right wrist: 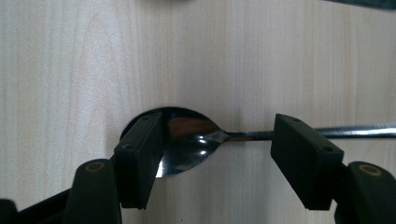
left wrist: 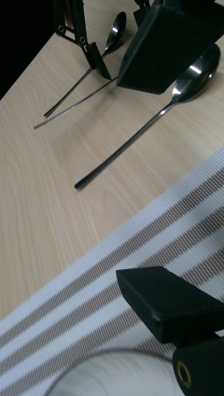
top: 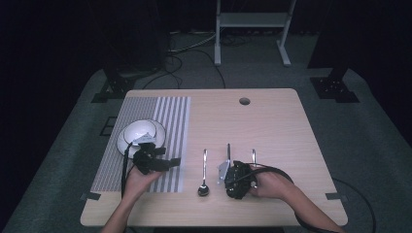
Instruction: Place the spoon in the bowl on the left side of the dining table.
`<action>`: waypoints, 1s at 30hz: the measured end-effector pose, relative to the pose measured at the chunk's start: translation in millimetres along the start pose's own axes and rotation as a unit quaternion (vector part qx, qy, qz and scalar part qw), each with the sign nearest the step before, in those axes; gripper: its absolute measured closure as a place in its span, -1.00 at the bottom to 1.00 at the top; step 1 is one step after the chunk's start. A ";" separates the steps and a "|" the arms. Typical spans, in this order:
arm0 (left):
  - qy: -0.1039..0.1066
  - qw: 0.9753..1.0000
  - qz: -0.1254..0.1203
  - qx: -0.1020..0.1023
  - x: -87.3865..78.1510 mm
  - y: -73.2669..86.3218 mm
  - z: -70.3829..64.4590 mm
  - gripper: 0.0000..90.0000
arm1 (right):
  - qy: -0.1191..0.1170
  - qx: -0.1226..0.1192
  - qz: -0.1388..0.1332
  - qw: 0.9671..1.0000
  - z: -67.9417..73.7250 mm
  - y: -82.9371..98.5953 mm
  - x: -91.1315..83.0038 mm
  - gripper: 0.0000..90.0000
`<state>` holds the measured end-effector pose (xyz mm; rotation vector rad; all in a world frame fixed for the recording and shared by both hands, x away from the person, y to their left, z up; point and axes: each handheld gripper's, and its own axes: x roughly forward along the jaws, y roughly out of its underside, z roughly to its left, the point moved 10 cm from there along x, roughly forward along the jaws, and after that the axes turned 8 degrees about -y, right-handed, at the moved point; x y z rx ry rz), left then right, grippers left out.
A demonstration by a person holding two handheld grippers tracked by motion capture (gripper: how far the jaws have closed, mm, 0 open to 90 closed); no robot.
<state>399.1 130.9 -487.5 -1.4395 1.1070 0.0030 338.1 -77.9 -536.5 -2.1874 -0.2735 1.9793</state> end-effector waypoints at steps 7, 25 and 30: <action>0.020 1.000 0.017 0.012 15.3 0.0 -19.4 -0.84 | 0.005 0.006 -0.001 1.000 -0.4 1.5 0.3 -0.25; 0.045 0.998 0.035 0.030 38.1 -5.5 -51.3 -0.84 | 0.007 0.012 -0.012 1.000 -0.6 2.9 0.2 -0.25; 0.051 0.998 0.037 0.031 47.3 -10.8 -59.4 -0.84 | 0.008 0.015 -0.013 1.000 -0.6 3.4 0.2 -0.25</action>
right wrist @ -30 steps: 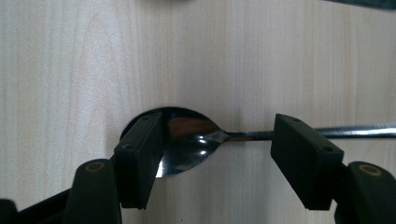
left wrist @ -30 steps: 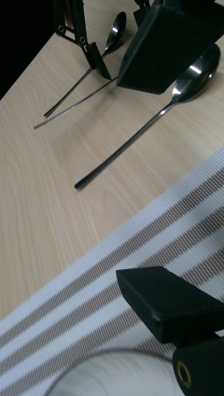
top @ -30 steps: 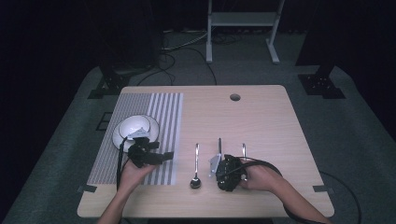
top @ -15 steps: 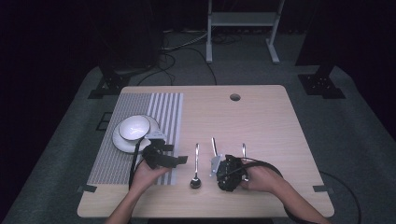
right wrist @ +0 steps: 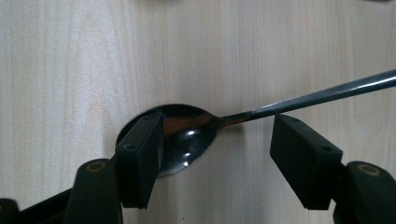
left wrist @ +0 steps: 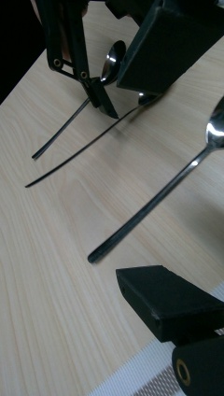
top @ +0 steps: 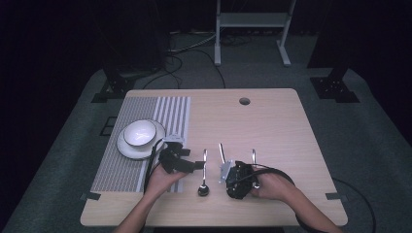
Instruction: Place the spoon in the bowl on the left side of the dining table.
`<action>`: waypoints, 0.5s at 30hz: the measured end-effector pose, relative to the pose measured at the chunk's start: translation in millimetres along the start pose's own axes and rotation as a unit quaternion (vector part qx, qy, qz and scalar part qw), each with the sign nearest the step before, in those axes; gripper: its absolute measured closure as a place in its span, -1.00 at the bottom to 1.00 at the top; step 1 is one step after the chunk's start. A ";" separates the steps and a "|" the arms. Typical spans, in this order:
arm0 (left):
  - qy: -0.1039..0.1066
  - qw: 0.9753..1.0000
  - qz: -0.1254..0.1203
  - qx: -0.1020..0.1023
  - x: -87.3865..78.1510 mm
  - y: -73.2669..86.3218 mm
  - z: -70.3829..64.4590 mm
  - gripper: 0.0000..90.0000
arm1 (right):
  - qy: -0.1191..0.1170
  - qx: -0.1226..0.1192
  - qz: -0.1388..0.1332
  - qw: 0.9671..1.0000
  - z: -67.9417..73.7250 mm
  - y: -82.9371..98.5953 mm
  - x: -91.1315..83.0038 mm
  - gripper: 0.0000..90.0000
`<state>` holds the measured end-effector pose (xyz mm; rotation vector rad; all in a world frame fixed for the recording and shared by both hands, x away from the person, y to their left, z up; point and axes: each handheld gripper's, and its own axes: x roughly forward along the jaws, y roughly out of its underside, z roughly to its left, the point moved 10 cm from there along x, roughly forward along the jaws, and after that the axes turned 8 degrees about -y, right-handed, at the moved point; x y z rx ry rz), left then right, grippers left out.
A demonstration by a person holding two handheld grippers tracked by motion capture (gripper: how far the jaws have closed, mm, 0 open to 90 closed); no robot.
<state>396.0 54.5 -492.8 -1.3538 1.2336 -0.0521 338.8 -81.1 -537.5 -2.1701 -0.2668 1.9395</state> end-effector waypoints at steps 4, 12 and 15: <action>0.011 1.000 0.003 -0.008 9.8 -4.0 -5.1 -0.77 | 0.000 0.002 -0.002 1.000 0.1 0.2 0.0 -0.25; 0.025 1.000 0.011 -0.010 27.1 -11.3 -14.5 -0.74 | 0.000 0.002 -0.006 1.000 0.0 0.7 -0.2 -0.25; 0.027 0.999 0.011 -0.013 30.4 -15.3 -15.5 -0.73 | -0.001 0.007 -0.007 1.000 0.5 1.1 -0.3 -0.25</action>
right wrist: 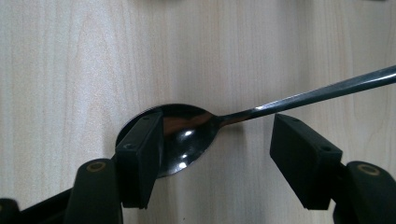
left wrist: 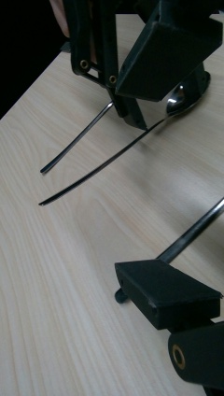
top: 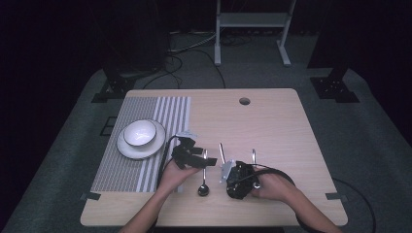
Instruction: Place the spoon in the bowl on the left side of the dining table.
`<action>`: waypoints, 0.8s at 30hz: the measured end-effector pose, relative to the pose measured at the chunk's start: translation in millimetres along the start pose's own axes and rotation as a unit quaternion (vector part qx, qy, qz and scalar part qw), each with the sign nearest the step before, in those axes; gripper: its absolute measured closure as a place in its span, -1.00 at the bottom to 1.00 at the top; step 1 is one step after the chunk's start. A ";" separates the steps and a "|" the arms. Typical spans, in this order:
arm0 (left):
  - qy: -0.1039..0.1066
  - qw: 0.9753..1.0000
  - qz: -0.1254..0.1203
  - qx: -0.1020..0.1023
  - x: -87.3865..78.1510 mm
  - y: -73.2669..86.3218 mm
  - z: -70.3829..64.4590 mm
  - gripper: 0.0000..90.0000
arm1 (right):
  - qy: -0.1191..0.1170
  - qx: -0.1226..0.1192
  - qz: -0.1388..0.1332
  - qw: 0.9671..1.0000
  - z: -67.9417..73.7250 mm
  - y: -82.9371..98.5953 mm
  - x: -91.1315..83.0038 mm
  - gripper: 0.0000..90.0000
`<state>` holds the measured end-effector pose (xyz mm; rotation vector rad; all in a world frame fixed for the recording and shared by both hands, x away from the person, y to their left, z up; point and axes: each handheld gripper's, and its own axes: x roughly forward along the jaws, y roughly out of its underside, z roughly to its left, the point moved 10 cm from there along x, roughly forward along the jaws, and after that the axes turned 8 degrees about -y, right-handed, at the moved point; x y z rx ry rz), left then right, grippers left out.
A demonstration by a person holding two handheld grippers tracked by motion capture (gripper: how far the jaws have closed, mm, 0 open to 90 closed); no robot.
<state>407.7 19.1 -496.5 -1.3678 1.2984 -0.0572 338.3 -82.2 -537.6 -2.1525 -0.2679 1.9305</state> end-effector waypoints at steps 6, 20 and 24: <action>0.007 1.000 0.008 -0.006 8.9 -1.7 -2.9 -0.70 | 0.000 0.000 -0.003 1.000 -0.3 0.1 0.1 -0.25; 0.007 1.000 0.022 -0.010 23.4 -6.4 -3.6 -0.56 | 0.000 0.000 -0.006 1.000 -0.2 0.5 -0.1 -0.25; 0.006 1.000 0.019 -0.016 27.2 -11.8 -3.7 -0.51 | 0.001 0.001 -0.007 1.000 -0.1 0.7 -0.1 -0.25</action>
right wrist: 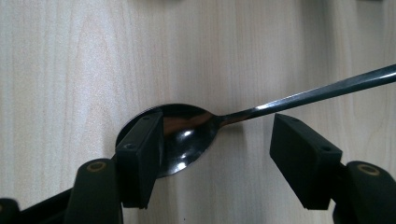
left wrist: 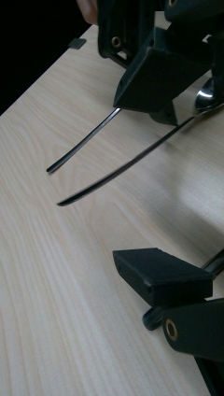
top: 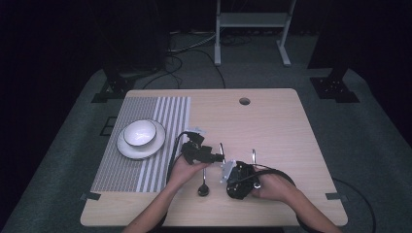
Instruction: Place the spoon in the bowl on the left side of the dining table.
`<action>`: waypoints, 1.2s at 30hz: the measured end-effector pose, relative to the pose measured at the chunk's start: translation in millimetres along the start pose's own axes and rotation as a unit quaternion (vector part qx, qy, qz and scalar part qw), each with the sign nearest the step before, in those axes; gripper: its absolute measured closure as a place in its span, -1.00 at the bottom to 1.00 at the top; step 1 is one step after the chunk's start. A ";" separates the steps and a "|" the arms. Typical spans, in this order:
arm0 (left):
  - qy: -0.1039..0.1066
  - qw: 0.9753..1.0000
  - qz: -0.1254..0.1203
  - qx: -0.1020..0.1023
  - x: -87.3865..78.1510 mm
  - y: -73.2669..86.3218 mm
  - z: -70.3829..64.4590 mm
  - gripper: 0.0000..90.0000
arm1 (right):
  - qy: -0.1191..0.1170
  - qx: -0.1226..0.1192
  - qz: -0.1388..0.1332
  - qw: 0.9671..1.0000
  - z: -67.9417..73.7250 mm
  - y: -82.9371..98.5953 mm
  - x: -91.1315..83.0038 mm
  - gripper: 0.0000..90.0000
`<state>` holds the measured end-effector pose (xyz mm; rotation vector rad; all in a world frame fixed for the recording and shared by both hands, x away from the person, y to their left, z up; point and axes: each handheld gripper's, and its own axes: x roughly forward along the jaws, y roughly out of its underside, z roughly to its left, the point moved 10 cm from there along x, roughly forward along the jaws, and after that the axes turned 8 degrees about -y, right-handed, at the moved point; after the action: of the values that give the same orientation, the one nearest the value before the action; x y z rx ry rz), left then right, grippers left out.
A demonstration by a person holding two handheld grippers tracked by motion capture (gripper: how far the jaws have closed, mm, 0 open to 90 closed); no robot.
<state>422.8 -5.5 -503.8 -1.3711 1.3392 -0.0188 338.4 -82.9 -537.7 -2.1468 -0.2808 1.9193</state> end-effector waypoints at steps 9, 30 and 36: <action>-0.008 1.000 0.005 -0.007 9.6 -8.8 0.1 -0.42 | 0.002 -0.001 -0.002 1.000 0.1 0.0 -0.1 -0.24; -0.013 1.000 0.019 -0.006 24.1 -6.5 6.0 0.28 | 0.004 -0.001 -0.009 1.000 0.5 0.6 -0.4 -0.24; -0.006 1.000 0.020 0.000 26.5 -6.1 3.4 0.59 | 0.006 -0.001 -0.012 1.000 0.5 1.2 -0.9 -0.24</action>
<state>438.3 -23.2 -518.0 -1.3427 1.3561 0.0152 337.8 -84.3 -537.2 -2.1451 -0.3038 1.8940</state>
